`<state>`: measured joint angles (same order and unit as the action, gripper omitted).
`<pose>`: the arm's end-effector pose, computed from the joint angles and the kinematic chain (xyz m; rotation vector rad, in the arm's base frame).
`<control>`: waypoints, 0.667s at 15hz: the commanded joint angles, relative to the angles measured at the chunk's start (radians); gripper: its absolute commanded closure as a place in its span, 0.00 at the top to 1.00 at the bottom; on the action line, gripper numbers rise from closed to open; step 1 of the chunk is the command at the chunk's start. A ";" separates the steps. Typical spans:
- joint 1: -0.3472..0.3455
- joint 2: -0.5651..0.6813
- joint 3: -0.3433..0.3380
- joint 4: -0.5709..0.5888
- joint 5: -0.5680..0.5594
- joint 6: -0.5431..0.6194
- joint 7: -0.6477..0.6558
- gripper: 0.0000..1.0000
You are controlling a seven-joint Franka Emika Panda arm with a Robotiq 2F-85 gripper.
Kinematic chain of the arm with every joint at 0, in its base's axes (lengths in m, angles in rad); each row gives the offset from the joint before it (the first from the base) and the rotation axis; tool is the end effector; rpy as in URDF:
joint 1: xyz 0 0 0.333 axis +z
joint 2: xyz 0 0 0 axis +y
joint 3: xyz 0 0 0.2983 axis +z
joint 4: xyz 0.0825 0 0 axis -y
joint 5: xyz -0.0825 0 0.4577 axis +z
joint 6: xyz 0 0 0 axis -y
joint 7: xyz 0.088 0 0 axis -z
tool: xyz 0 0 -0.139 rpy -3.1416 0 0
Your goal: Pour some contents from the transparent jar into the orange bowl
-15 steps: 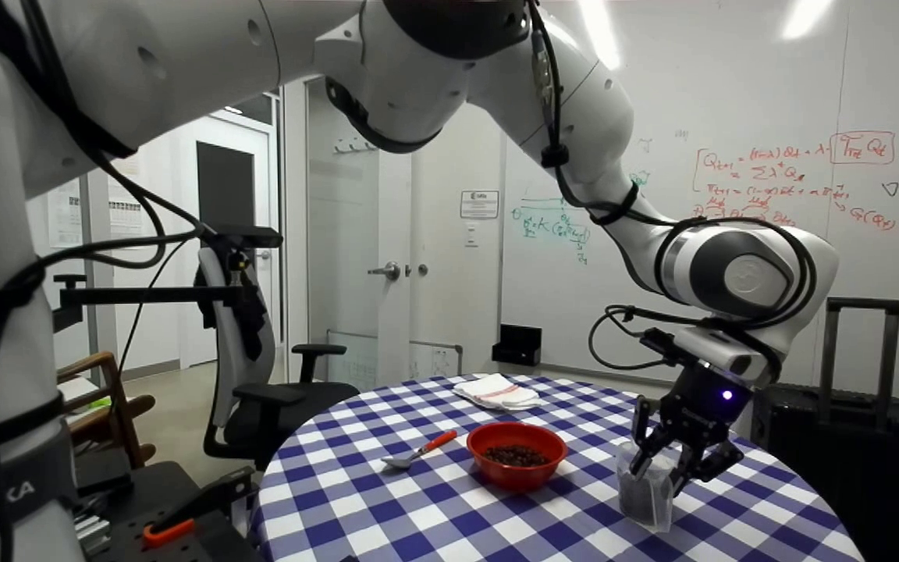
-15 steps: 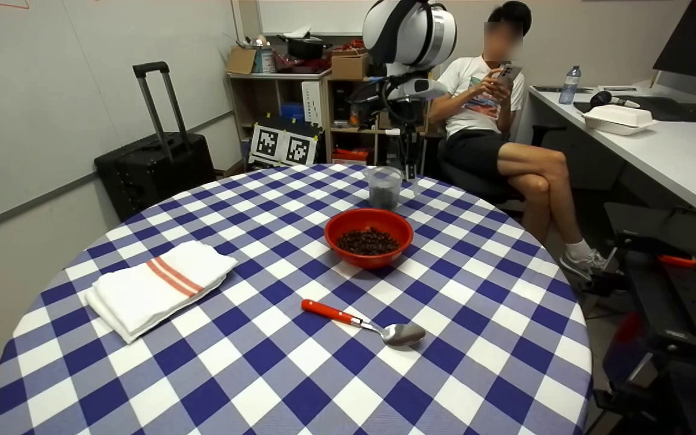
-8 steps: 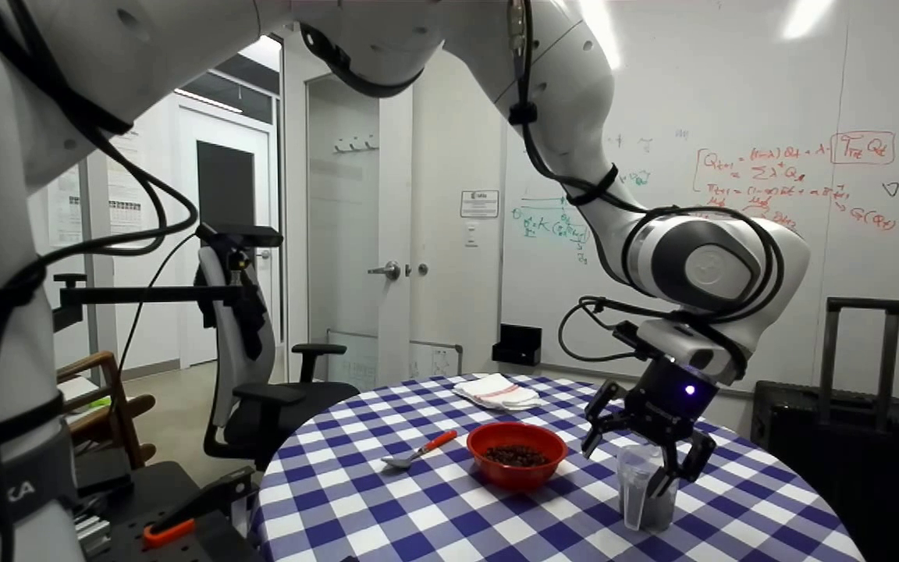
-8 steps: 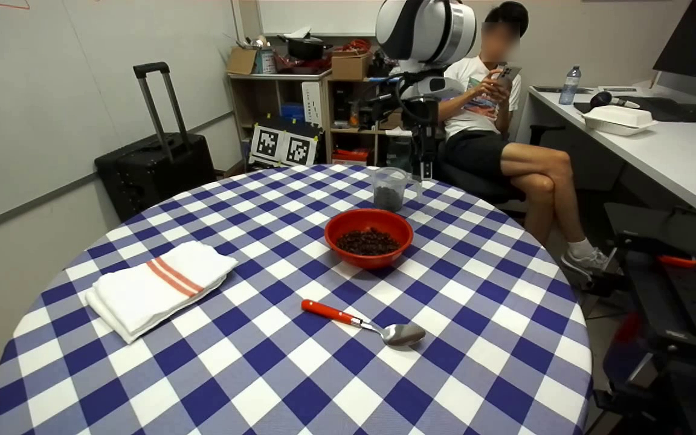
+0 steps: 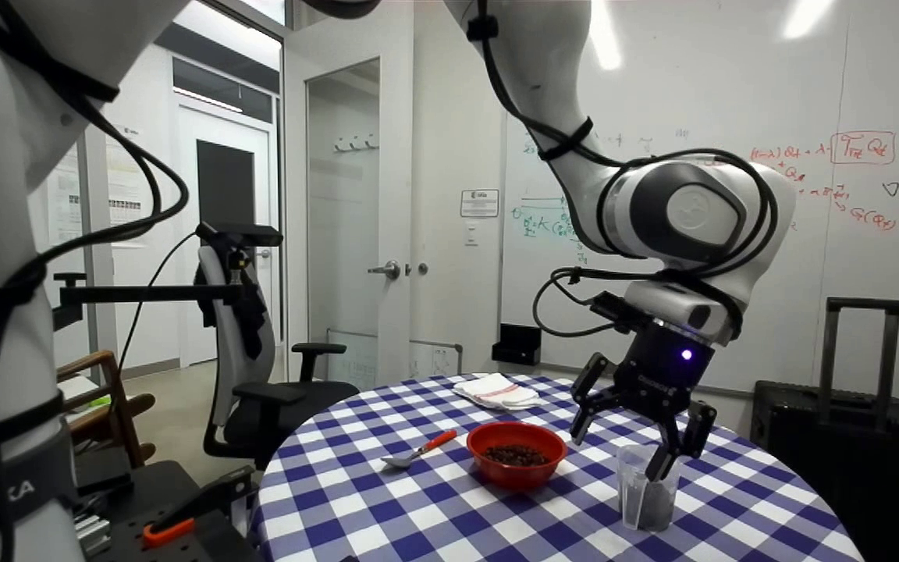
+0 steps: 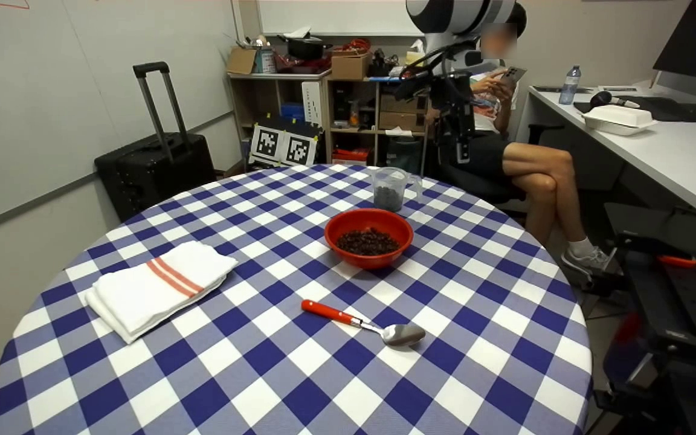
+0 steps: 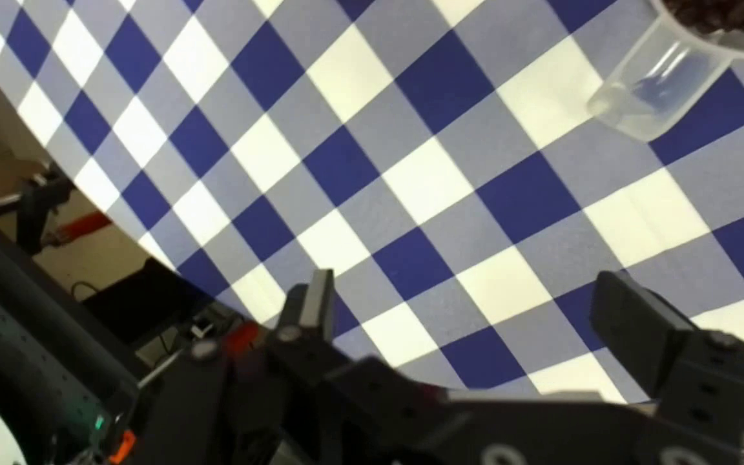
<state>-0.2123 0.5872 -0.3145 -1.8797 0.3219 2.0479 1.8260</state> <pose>0.5408 -0.2983 0.0829 0.8677 -2.8001 -0.5082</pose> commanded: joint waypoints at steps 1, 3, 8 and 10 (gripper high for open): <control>0.053 -0.175 0.005 -0.149 -0.145 -0.025 -0.062 1.00; 0.088 -0.250 0.016 -0.194 -0.228 -0.061 -0.067 1.00; 0.159 -0.424 0.071 -0.268 -0.445 -0.168 -0.070 1.00; 0.168 -0.485 0.102 -0.284 -0.518 -0.176 -0.091 1.00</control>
<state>-0.0566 0.2165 -0.2443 -2.1046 -0.0994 1.8837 1.7765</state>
